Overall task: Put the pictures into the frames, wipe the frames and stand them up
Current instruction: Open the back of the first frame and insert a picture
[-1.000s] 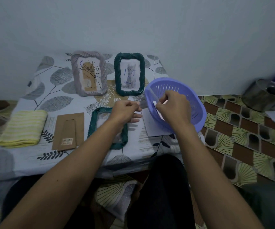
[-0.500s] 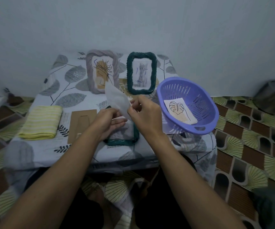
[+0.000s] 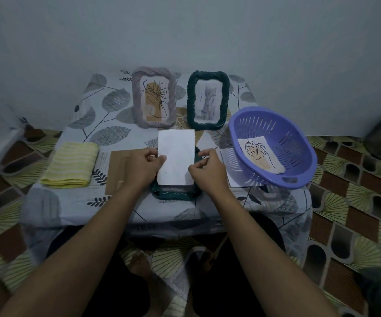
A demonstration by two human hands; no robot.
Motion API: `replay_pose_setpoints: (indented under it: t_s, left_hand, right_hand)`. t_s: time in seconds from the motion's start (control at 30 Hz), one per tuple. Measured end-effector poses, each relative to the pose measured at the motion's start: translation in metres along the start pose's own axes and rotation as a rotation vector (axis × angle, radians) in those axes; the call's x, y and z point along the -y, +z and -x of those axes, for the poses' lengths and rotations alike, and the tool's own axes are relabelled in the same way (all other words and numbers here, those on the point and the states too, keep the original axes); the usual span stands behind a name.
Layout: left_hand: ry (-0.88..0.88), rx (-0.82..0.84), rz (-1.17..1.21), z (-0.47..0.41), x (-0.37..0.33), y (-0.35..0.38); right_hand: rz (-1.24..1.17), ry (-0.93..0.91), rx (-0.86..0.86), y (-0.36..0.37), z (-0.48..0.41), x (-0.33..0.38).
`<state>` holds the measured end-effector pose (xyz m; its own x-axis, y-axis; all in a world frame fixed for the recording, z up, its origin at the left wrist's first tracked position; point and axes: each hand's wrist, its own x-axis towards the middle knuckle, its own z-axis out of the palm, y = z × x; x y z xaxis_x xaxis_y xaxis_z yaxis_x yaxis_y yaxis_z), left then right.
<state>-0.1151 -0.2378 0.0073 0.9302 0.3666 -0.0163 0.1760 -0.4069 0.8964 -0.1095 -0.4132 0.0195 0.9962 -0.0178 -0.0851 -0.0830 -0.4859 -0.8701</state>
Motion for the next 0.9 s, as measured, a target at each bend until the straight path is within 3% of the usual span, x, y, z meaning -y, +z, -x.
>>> replay_pose_setpoints:
  t_s: [0.23,0.53,0.7,0.9]
  left_hand:
    - [0.058,-0.02,-0.254,-0.007,0.022,0.018]
    - [0.1,-0.058,-0.37,-0.011,0.03,0.021]
    - [0.079,-0.015,-0.733,-0.013,0.022,0.021]
    - [0.046,0.007,-0.748,-0.011,0.018,0.022]
  right_hand:
    - [0.386,0.047,0.094,0.001,-0.004,-0.013]
    - [0.622,-0.07,0.088,0.001,-0.009,-0.017]
    - [0.644,-0.054,0.127,0.001,-0.012,-0.019]
    - [0.629,-0.045,0.126,0.002,-0.013,-0.02]
